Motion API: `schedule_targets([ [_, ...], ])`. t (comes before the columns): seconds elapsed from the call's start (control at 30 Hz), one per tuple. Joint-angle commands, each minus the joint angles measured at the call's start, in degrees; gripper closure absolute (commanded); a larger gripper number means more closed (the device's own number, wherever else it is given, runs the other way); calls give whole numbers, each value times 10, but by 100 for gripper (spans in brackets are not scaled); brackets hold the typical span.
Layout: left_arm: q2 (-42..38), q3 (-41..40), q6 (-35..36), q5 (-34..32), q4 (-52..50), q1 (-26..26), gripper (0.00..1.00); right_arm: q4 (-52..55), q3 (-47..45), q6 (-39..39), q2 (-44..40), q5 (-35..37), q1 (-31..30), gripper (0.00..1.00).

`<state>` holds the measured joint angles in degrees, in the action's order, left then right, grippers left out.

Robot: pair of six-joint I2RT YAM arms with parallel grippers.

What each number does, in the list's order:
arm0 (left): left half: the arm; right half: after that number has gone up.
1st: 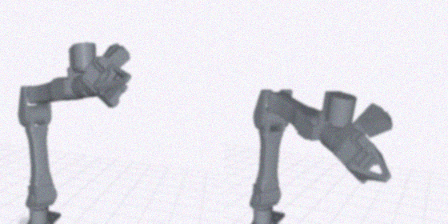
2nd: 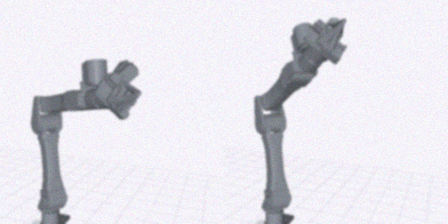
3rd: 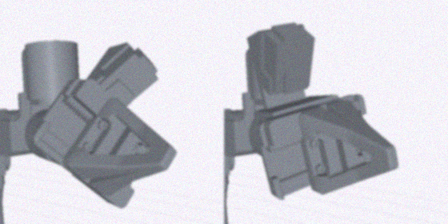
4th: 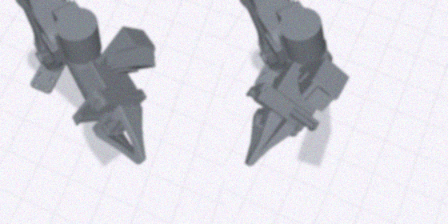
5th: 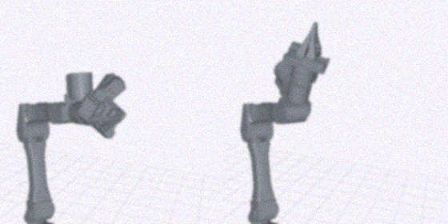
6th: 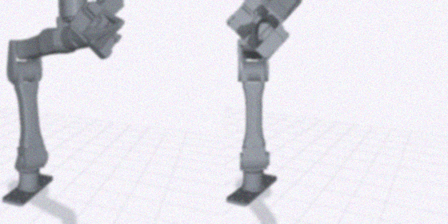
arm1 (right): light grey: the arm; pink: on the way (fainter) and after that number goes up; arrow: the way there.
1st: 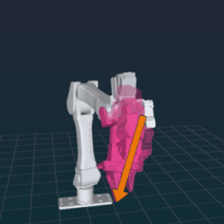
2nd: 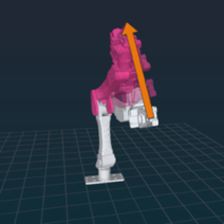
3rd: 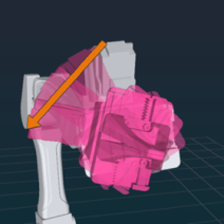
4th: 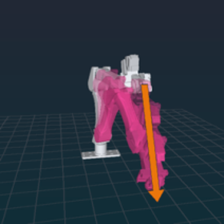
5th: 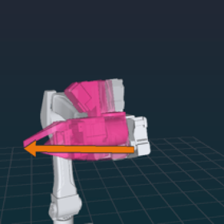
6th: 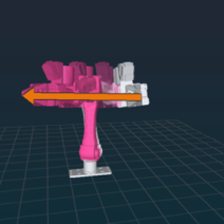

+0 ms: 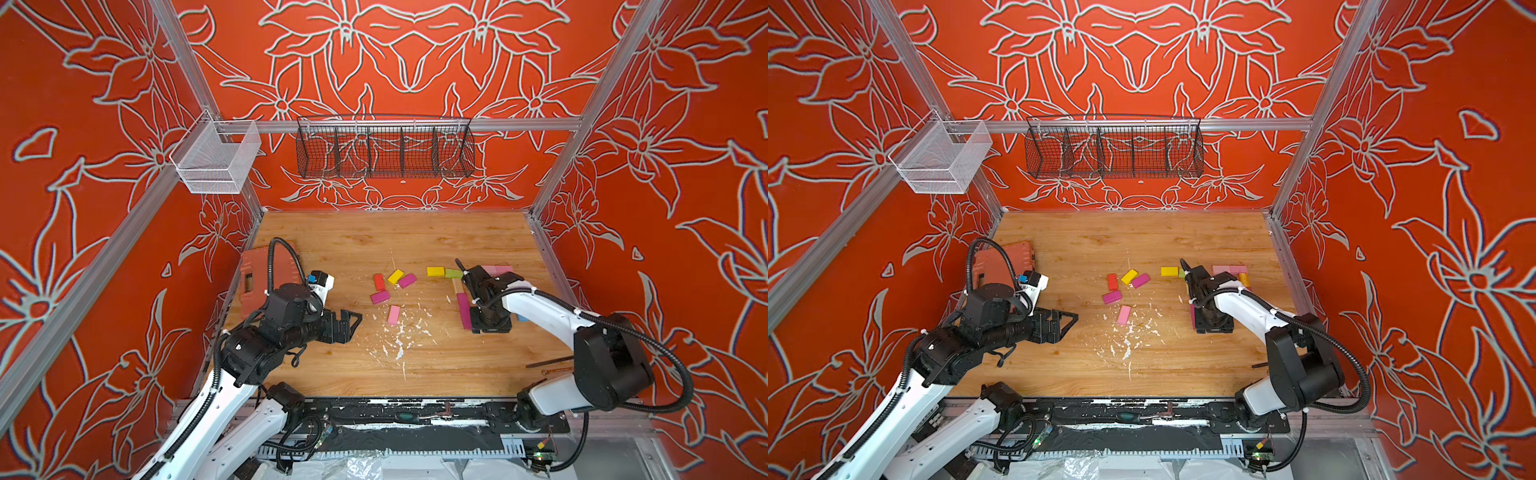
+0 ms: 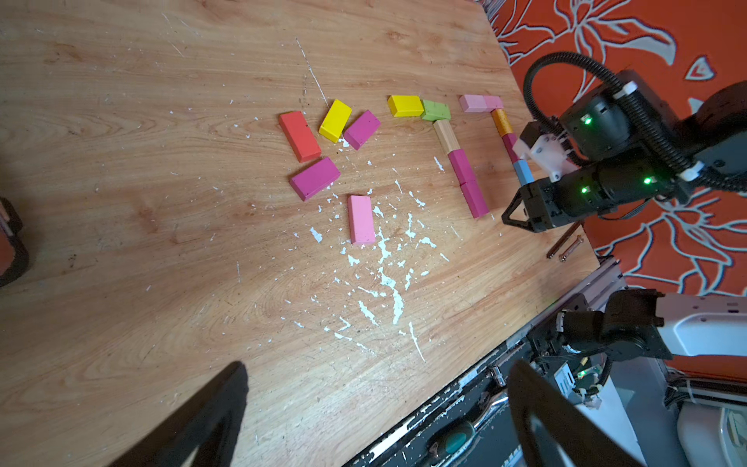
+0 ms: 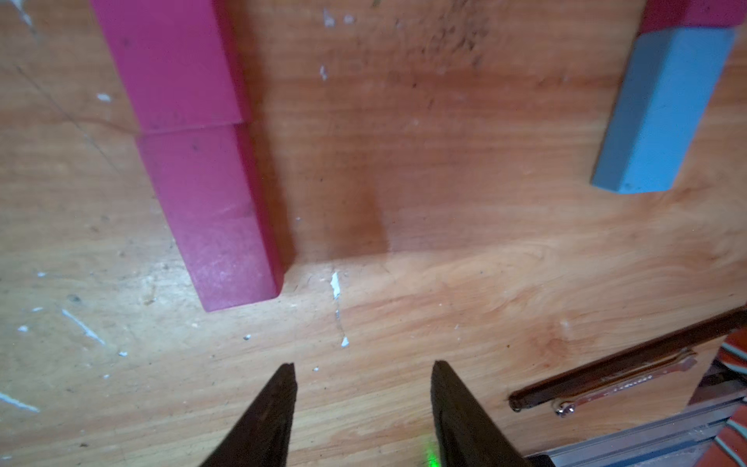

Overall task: Assemble the number 7 with building blocks
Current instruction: Adjust the building block at the center of the board.

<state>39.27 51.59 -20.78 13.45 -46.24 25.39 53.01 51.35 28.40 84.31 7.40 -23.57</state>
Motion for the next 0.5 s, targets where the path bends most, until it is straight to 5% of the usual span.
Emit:
schedule_targets([
  [0.0, -8, -6, 6, 9, 6, -4, 3, -30, -15, 22, 0, -20, -5, 44],
  [0.47, -9, -6, 4, 2, 6, -4, 3, -74, -10, 18, 53, -5, -5, 43],
])
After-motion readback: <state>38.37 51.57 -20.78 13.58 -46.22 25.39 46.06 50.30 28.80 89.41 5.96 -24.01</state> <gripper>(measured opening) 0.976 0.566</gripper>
